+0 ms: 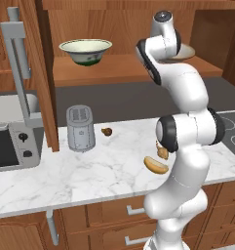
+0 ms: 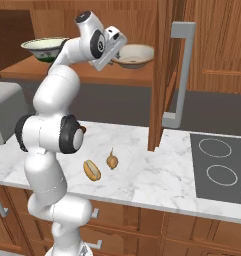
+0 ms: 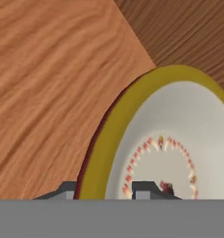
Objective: Pick both bowls and place them on the counter. Then place the onion in one bowl and place the hotdog bun in the other bowl.
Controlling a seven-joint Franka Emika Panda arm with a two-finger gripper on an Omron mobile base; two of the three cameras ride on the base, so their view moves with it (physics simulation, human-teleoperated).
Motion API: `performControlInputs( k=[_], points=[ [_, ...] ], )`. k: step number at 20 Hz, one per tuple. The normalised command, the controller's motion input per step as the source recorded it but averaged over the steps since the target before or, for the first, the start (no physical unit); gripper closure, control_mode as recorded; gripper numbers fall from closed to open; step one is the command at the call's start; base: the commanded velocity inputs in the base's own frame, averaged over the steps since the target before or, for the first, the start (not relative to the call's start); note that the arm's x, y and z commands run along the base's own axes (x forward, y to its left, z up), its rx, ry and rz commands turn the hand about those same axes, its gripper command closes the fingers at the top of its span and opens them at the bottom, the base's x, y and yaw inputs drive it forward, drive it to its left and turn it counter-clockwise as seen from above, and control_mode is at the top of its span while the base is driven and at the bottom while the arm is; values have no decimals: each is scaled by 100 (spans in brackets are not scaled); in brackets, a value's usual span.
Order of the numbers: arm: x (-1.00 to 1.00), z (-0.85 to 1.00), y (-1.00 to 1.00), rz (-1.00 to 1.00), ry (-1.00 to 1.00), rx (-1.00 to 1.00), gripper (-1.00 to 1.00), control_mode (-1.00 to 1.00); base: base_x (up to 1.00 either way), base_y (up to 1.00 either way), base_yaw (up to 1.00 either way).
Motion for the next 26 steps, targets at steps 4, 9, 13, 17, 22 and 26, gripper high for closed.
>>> performControlInputs(
  k=[4,9,13,17,22,26],
  points=[
    [-65,0,10,0,-4,0,100,-100,0,0,0],
    [-99,0,35,0,-4,0,100,-100,0,0,0],
    [-100,0,46,0,-1,0,100,-100,0,0,0],
    [-100,0,43,0,0,0,100,-100,0,0,0],
    [-100,-4,33,0,0,0,100,-100,0,0,0],
    [-100,-35,7,0,0,0,100,-100,0,0,0]
  ],
)
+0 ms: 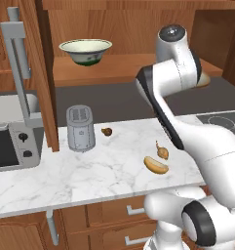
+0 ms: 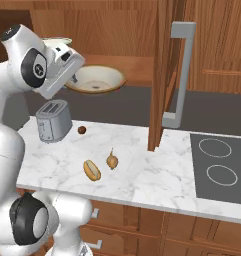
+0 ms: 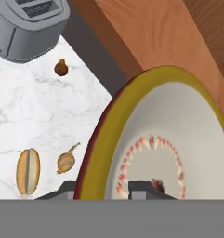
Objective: Pick both bowls and place them on the counter. Then place the onion in one bowl and place the hotdog bun in the other bowl.
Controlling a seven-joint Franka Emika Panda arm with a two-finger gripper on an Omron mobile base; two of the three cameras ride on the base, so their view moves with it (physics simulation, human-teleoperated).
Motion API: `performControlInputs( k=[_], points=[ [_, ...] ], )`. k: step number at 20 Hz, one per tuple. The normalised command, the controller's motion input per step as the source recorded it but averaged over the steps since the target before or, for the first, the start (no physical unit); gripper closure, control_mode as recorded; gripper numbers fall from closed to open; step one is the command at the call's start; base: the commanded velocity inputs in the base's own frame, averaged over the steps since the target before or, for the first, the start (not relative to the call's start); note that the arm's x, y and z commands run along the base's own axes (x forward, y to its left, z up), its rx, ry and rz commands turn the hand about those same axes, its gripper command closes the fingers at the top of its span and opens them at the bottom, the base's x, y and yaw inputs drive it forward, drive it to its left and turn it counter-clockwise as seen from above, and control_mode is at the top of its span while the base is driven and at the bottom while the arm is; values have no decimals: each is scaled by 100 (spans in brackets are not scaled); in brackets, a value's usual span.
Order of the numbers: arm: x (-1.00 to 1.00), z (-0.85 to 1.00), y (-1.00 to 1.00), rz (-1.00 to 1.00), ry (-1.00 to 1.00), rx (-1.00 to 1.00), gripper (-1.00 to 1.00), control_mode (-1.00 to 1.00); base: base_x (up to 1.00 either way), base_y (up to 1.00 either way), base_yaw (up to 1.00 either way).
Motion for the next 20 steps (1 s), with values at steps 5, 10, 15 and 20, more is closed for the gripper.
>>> performControlInputs(
  k=[5,10,15,20],
  points=[
    [-100,-60,-16,-7,0,0,100,-100,0,0,0],
    [-47,-73,-39,-11,4,0,100,-100,0,0,0],
    [12,-74,-62,-14,13,0,100,-100,0,0,0],
    [30,-66,-53,-13,17,0,100,-100,0,0,0]
  ],
)
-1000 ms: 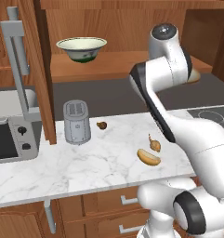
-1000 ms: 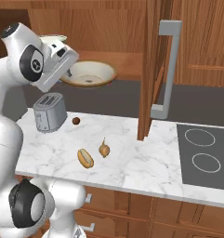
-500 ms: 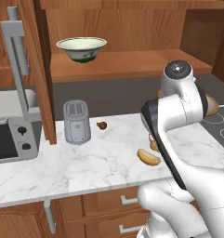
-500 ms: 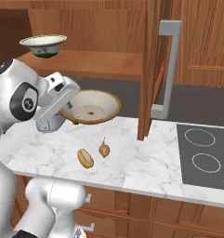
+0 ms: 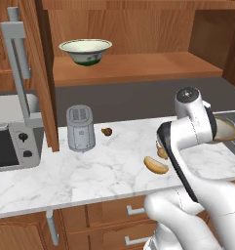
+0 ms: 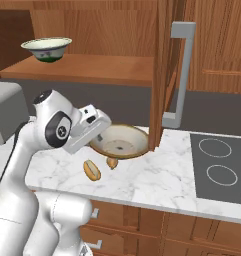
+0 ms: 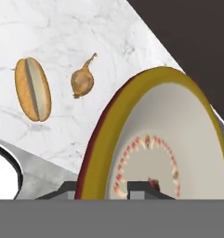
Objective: Pick both bowls and place them on the counter. Then place the onion in one bowl and place the hotdog bun in the other bowl.
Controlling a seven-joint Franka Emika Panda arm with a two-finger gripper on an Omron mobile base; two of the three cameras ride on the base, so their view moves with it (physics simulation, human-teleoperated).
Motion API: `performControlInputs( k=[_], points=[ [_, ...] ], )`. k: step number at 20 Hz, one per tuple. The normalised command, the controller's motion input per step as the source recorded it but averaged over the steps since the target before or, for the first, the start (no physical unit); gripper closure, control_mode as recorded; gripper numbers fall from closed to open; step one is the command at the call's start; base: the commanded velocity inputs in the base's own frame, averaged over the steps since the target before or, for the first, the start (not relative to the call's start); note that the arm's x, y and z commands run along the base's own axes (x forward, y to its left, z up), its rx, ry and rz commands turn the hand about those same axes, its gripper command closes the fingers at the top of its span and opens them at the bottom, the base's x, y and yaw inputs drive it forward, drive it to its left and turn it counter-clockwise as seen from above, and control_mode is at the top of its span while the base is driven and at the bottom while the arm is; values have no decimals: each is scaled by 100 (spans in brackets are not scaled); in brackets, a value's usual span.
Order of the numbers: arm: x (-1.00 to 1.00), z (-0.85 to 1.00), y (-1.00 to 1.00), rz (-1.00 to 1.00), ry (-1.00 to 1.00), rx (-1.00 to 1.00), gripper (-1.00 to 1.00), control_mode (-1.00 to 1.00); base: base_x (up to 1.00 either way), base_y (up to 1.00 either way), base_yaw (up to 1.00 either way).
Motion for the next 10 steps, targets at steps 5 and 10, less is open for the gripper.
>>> performControlInputs(
  k=[5,10],
  points=[
    [20,-50,-31,-2,10,0,100,-100,0,0,0],
    [53,-49,-20,0,5,0,100,-100,0,0,0]
  ],
)
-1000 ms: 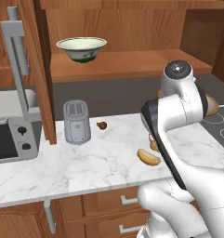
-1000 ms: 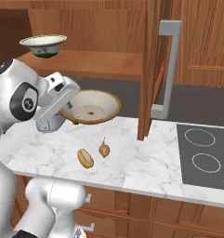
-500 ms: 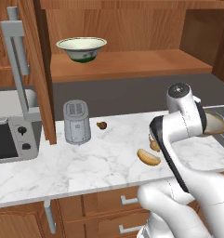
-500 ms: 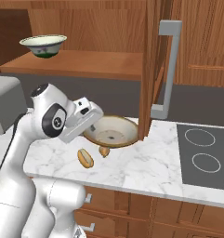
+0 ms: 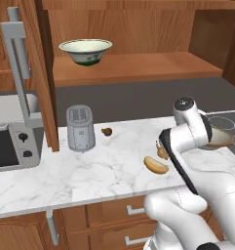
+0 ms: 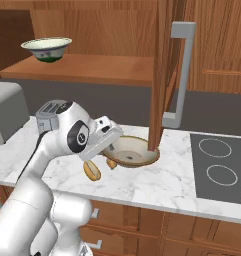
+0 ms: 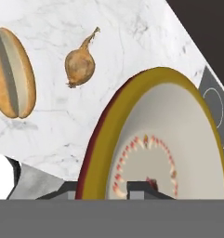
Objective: Pick both bowls and place them on the counter. Then place the onion in one bowl and place the hotdog bun in the other bowl.
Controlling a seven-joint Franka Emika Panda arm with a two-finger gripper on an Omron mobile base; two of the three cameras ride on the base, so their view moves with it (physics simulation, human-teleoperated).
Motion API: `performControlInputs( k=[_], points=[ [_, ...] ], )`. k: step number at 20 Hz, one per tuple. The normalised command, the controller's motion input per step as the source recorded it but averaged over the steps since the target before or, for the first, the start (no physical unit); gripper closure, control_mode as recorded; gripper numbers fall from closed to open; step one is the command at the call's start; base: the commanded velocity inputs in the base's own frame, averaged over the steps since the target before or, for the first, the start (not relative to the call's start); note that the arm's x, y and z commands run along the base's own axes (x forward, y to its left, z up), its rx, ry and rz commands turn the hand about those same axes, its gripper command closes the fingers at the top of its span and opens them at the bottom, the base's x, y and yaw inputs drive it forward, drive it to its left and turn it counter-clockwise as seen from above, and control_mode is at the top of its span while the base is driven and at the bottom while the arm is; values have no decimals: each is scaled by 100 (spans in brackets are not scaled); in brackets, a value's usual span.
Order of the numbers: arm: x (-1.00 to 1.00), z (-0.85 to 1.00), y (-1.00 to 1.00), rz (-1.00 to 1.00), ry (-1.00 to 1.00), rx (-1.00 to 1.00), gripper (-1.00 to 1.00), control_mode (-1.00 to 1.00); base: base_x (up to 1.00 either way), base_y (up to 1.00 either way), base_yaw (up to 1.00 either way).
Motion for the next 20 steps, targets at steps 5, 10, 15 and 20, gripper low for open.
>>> performControlInputs(
  k=[5,10,15,20],
  points=[
    [62,-56,-13,0,0,0,100,-100,0,0,0],
    [57,-57,-25,0,0,0,100,-100,0,0,0],
    [39,-37,-35,0,0,0,100,-100,0,0,0],
    [33,-22,-42,0,0,0,100,-100,0,0,0]
  ],
)
